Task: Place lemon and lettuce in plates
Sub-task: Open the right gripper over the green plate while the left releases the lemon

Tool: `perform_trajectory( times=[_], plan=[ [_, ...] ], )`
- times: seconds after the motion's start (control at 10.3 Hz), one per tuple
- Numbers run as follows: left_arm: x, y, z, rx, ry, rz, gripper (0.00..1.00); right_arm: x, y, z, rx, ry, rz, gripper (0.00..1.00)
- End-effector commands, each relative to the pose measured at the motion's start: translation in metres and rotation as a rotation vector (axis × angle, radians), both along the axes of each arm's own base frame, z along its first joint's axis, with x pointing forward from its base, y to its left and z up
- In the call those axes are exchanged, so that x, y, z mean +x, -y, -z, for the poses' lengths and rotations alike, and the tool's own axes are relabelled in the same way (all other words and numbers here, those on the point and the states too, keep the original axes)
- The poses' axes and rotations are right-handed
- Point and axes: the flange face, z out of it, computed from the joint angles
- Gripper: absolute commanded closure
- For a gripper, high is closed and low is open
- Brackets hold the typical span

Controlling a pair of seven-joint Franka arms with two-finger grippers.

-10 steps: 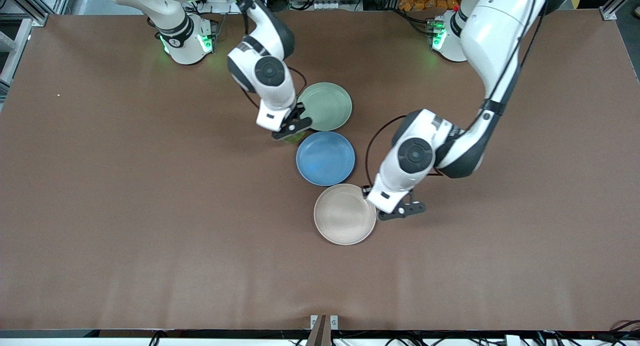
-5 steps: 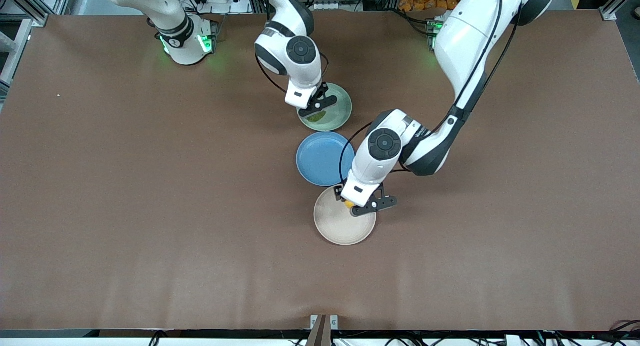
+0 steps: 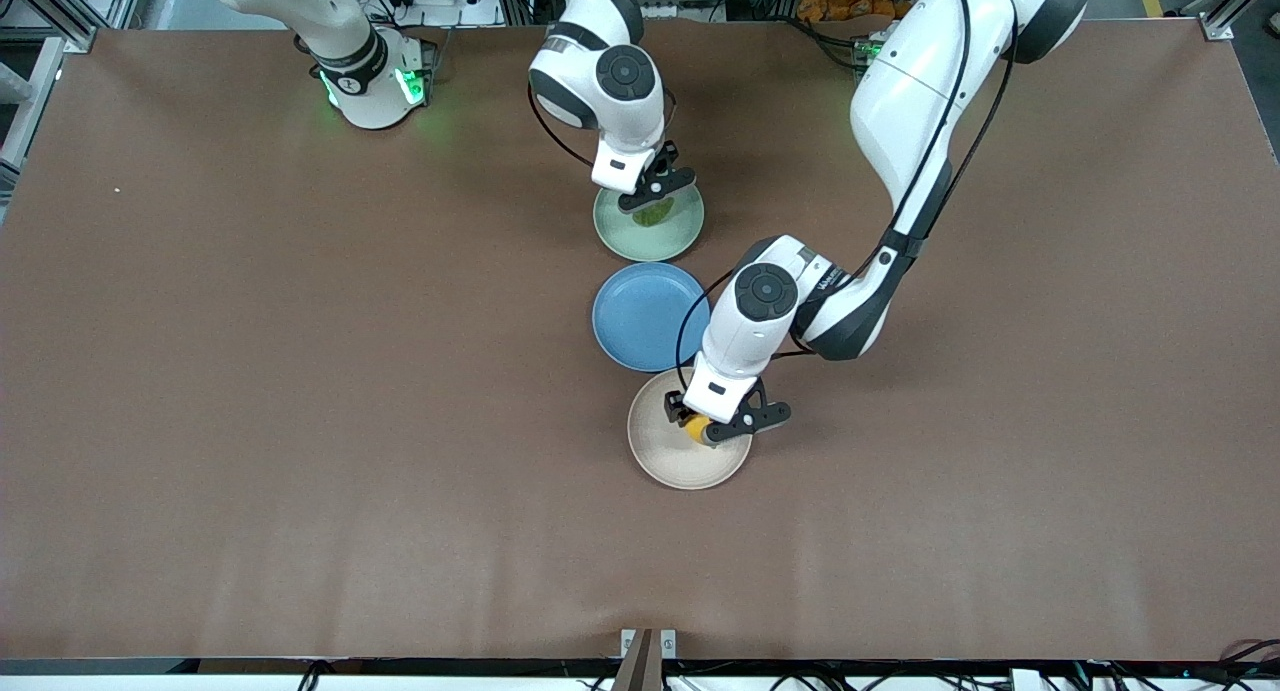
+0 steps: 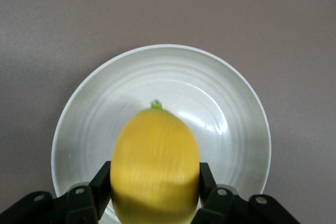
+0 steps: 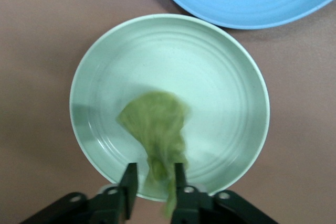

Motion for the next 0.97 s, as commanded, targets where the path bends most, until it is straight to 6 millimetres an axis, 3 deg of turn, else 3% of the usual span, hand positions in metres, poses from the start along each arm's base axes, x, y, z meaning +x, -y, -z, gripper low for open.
perform_trajectory(
  times=[0.0, 0.19, 0.49, 0.68, 0.88],
  plan=[
    [0.004, 0.003, -0.009, 0.010, 0.034, 0.006, 0.00, 0.010, -0.002, 0.000, -0.007, 0.004, 0.019, 0.00],
    [0.011, -0.016, -0.017, 0.085, 0.039, 0.020, 0.00, 0.031, 0.013, -0.014, -0.009, 0.015, 0.043, 0.00],
    [0.043, -0.077, -0.051, 0.153, 0.020, 0.026, 0.00, 0.058, 0.043, -0.044, -0.059, 0.009, 0.051, 0.00],
    [0.057, -0.114, -0.068, 0.189, -0.005, 0.024, 0.00, 0.081, 0.073, -0.040, -0.096, -0.029, 0.028, 0.00],
    [0.070, -0.161, -0.081, 0.224, -0.042, 0.007, 0.00, 0.121, 0.115, -0.038, -0.107, -0.054, 0.065, 0.00]
  ],
)
